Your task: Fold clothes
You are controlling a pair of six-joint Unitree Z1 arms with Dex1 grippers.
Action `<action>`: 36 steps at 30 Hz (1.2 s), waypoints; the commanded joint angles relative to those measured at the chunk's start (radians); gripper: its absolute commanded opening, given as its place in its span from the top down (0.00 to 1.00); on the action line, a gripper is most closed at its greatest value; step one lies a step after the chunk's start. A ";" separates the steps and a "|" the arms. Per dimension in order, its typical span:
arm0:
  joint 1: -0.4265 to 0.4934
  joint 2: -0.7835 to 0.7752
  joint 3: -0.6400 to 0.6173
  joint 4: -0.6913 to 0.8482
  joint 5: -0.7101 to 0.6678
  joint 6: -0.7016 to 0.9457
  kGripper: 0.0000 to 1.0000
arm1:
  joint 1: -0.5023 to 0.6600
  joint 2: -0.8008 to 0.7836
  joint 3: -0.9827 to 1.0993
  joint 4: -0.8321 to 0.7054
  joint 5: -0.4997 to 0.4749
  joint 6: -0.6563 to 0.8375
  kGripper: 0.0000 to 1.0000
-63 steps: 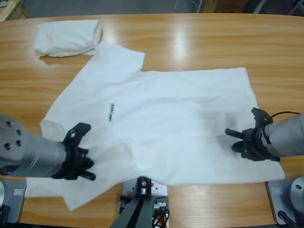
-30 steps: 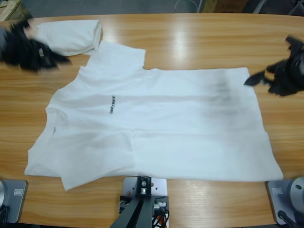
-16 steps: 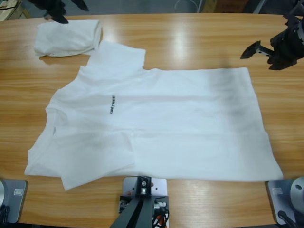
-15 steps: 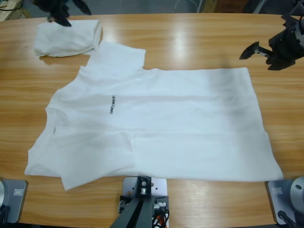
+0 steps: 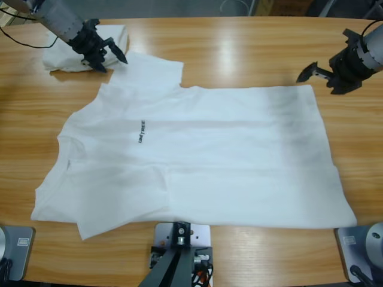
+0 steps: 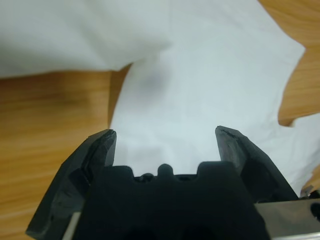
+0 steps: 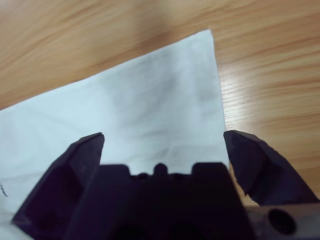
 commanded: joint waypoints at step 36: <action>-0.081 0.176 -0.081 -0.014 0.215 0.063 0.32 | -0.074 0.093 0.044 -0.063 -0.005 -0.056 0.09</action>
